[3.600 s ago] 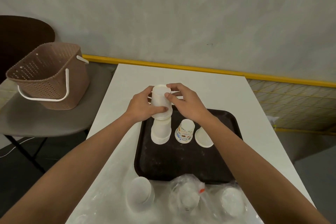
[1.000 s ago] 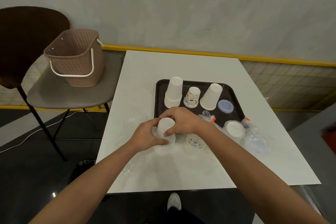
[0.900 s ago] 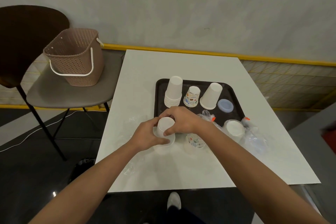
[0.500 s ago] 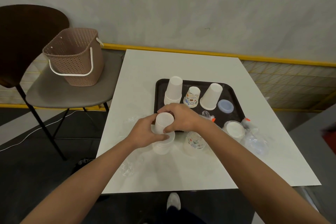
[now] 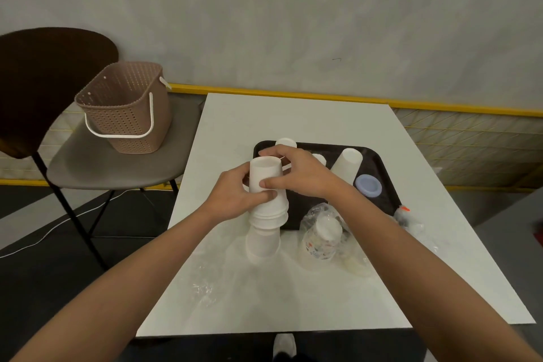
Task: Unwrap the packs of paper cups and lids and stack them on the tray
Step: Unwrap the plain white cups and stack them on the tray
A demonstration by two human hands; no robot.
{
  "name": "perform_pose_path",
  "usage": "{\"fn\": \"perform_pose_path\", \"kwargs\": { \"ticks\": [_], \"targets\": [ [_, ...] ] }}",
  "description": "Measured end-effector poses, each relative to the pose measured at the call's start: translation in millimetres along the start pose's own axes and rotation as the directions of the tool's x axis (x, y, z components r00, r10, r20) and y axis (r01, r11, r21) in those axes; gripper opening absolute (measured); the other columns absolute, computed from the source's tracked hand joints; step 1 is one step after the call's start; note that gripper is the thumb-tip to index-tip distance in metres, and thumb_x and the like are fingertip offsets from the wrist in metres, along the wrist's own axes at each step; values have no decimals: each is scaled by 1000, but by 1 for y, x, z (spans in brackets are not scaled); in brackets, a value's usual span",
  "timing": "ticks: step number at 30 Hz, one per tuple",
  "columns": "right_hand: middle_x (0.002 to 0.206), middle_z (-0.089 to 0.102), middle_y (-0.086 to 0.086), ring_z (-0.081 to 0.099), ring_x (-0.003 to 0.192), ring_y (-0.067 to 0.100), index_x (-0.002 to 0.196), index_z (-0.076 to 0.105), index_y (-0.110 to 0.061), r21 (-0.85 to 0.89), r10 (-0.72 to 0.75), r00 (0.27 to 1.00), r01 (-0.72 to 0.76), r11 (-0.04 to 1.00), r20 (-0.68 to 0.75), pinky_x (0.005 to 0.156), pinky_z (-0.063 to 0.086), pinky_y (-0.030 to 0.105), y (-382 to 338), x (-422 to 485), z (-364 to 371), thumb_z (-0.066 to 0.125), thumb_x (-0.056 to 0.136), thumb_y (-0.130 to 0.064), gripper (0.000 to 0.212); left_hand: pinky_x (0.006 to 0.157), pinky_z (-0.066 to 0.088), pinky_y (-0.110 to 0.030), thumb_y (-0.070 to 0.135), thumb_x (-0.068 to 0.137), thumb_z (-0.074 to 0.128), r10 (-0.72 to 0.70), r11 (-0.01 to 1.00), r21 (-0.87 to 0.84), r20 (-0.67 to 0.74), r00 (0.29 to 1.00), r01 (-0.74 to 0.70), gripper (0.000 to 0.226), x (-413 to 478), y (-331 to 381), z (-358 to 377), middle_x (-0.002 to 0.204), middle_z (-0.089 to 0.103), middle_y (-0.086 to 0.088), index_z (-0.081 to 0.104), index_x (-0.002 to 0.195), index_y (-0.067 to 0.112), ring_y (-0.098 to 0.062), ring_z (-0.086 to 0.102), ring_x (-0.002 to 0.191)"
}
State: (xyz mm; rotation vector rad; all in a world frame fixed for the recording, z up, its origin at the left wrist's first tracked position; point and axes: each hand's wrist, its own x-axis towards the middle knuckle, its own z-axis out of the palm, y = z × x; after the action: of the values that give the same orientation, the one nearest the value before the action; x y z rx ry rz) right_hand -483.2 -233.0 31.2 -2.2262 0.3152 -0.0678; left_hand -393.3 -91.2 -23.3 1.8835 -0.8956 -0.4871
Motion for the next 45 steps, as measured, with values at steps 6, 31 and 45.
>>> {"fn": "perform_pose_path", "kwargs": {
  "ticks": [6,31,45],
  "targets": [
    [122,57,-10,56,101,11,125,55,-25,48,-12,997,16,999,-82,82,49,21,3,17,-18,76,76,-27,53,64,44,-9,54,53,67,16,999,-48,-41,999,-18,67,27,15,-3,93,64,14,59,113,25,-4,60,81],
    [115,51,-12,52,99,7,126,52,-29,100,-43,992,55,993,-117,76,46,14,31,97,-72,73,79,-26,51,69,47,-16,49,64,75,44,998,40,-91,995,-40,70,130,26,-4,107,64,3,55,124,18,-12,59,89],
    [132,53,-4,50,104,7,133,49,-25,91,50,992,-39,995,-112,85,43,19,79,124,-73,64,87,-31,48,77,47,-21,30,72,79,-14,993,113,-56,998,21,63,167,2,28,110,57,9,50,127,19,-14,57,94]
  ]
}}
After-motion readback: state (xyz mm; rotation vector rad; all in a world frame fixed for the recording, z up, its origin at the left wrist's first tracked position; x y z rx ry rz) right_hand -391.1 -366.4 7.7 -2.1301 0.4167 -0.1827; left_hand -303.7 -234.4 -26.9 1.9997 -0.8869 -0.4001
